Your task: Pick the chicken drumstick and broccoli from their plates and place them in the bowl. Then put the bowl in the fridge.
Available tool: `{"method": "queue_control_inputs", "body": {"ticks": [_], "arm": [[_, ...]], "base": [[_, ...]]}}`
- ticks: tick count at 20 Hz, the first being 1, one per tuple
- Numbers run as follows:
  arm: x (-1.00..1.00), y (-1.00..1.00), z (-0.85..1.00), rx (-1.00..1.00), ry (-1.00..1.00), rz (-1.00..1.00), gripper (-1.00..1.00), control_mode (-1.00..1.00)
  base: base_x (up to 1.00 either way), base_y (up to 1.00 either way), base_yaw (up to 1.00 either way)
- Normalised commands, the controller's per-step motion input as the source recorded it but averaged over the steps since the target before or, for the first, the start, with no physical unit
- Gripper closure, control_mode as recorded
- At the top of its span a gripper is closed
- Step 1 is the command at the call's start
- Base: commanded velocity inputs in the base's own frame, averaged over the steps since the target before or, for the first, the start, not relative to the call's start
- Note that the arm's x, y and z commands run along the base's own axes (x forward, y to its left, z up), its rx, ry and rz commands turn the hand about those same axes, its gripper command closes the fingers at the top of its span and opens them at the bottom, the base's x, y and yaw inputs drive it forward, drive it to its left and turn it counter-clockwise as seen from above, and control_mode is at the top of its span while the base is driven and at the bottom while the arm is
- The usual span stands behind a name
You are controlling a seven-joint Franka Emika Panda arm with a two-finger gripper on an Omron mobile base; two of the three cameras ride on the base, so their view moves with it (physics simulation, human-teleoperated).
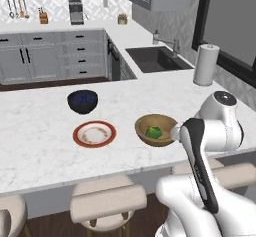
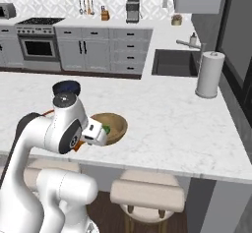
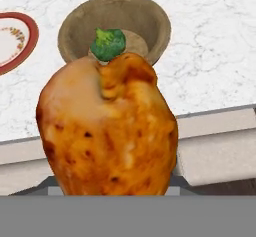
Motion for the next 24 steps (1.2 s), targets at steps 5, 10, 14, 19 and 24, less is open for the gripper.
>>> {"method": "queue_control_inputs", "body": {"ticks": [5,10,14,19,24], "arm": [[0.00,0.00,0.00,0.00,0.00,0.00,1.00,1.00],[0.00,0.00,0.00,0.00,0.00,0.00,1.00,1.00],[0.12,0.02,0.00,0.00,0.00,0.00,1.00,-1.00],[0.78,0.04,0.00,0.00,0.01,0.04,1.00,-1.00],[1.00,0.01,-0.08,-0.03,0.13,0.15,1.00,-1.00]], "base": [[0.44,0.02,0.00],[0.51,0.09,0.00],[0.32,0.03,0.00],[0.00,0.00,0.00],[0.00,0.00,0.00]]}}
